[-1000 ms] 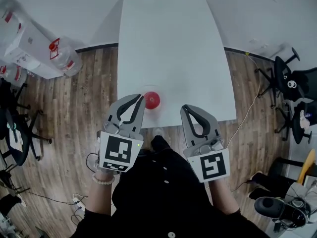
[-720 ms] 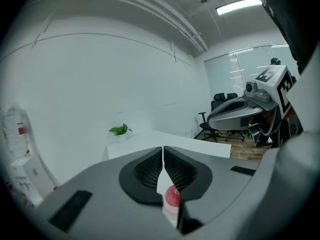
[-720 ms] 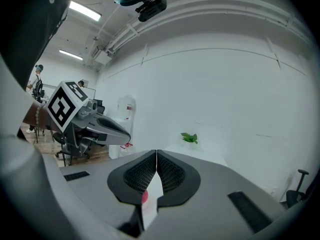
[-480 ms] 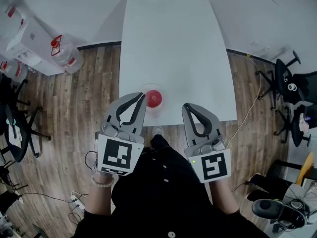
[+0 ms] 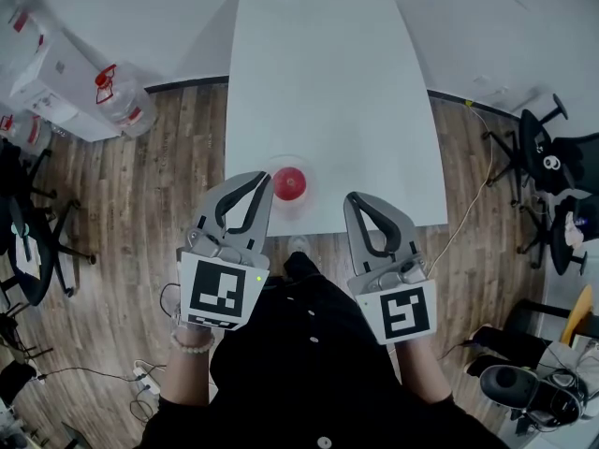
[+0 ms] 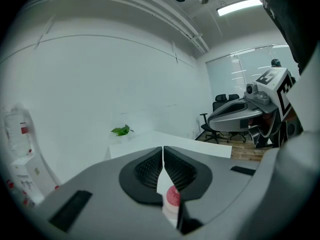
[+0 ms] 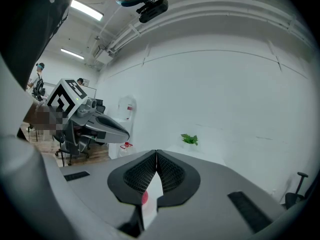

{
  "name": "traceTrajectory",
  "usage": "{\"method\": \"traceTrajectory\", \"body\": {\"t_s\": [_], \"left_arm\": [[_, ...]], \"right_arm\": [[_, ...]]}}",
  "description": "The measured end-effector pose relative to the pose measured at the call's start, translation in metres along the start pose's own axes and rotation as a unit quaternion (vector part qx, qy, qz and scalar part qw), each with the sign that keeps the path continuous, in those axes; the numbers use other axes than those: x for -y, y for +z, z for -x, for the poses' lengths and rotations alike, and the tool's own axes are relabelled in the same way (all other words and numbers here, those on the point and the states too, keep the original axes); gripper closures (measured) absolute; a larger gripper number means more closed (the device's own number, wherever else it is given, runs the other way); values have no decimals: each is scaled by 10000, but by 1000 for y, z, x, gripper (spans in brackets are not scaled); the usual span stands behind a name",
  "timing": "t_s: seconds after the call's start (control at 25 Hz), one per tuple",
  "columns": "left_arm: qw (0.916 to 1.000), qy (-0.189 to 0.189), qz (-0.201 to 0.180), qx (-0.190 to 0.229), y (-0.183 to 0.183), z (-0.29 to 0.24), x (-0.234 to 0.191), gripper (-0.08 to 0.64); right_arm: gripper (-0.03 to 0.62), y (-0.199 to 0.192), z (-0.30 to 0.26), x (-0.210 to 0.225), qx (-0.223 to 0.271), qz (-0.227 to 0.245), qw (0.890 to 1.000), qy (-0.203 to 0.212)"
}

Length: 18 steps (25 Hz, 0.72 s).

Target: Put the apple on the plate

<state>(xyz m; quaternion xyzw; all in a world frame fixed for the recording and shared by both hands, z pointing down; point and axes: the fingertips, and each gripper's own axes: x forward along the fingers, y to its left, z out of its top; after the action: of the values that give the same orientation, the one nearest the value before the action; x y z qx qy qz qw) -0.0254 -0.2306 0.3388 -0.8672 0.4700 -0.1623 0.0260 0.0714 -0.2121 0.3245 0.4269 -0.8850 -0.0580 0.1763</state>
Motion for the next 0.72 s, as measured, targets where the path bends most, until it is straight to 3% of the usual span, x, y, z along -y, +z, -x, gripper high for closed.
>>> {"method": "traceTrajectory", "body": {"t_s": [0.2,0.36,0.52,0.72], "left_arm": [[9999,57,112,-93,-4,1,-1,538],[10000,19,-29,-40,-3,-1,2,538],[9997,100,200,-127,-3,1,0,538],[10000,1,40,-36,-4,0,3,538]], "right_arm": [[551,-1,0,-1,-4,-2,10000,-7],[551,-2,3,1,2,22,10000,9],[551,-2,2,-1,14,21,10000,10],[551,-4,3,1,-4,9,10000,-33]]}}
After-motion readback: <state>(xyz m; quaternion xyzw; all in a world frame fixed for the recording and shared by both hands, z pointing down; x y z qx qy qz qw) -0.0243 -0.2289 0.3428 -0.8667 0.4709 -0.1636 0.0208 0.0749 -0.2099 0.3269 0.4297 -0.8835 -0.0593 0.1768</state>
